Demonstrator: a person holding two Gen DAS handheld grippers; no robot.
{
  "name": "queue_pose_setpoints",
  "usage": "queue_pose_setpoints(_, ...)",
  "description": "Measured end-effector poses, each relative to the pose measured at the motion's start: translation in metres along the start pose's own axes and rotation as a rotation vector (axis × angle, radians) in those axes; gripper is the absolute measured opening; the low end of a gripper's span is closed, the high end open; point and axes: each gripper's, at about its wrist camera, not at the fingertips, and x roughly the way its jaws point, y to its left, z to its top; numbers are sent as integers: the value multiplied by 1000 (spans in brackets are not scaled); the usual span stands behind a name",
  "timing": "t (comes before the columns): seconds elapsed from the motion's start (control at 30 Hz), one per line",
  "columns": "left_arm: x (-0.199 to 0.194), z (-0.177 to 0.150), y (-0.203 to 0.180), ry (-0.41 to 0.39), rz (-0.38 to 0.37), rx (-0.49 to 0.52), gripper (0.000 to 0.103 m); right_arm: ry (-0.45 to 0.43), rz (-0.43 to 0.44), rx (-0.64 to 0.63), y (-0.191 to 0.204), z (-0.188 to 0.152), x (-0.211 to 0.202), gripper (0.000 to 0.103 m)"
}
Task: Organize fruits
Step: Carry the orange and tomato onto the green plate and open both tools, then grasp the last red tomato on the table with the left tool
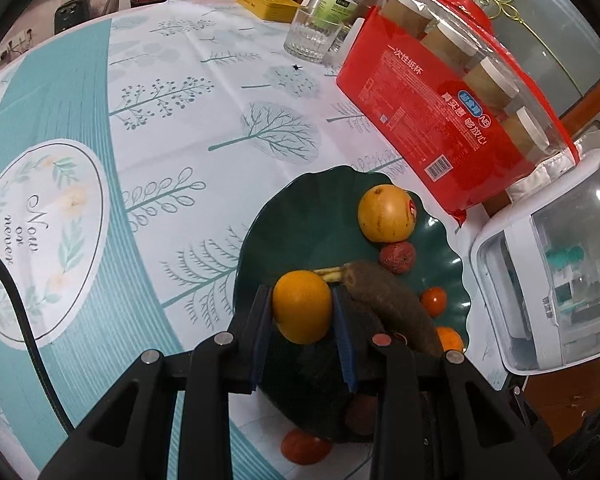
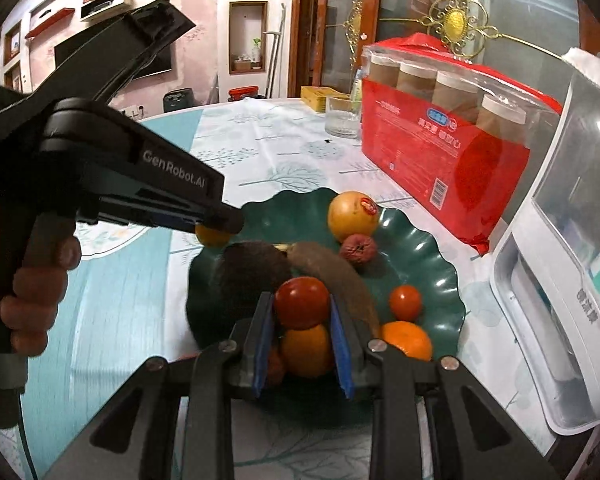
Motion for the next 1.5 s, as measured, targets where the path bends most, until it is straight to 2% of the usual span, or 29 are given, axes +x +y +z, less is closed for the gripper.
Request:
queue_pose_setpoints(0.2,3,1,-2,14,0,0,32,25,-5,20,-3,0,7,29)
queue_pose_setpoints(0.27,-1,0,-4,5,8,6,44,39,-7,36,-5,0,8,35)
queue_pose_setpoints(0.33,-7,-1,-6,-2,20,10,49,47,-11,52,-6,0,8,45)
queue_pose_setpoints(0.47,-23,-6,-7,-12,38,11,56,49,-18,87,-11,1,-1,47)
queue_pose_setpoints(0.53,-32,-12,-6,-19,50,11,58,46,-22,106,-15,1,-8,52)
queue_pose_setpoints(0.8,-51,-47,-6,-15,70,11,58,48,-27,186,-31,-10,-38,58)
queue_pose_setpoints(1.13,-41,-96,-15,9,81,77,58,109,-28,274,-44,-39,-51,63)
queue_pose_setpoints(1.5,-22,-117,-22,9,71,156,58,149,-61,286,-48,-60,-54,63)
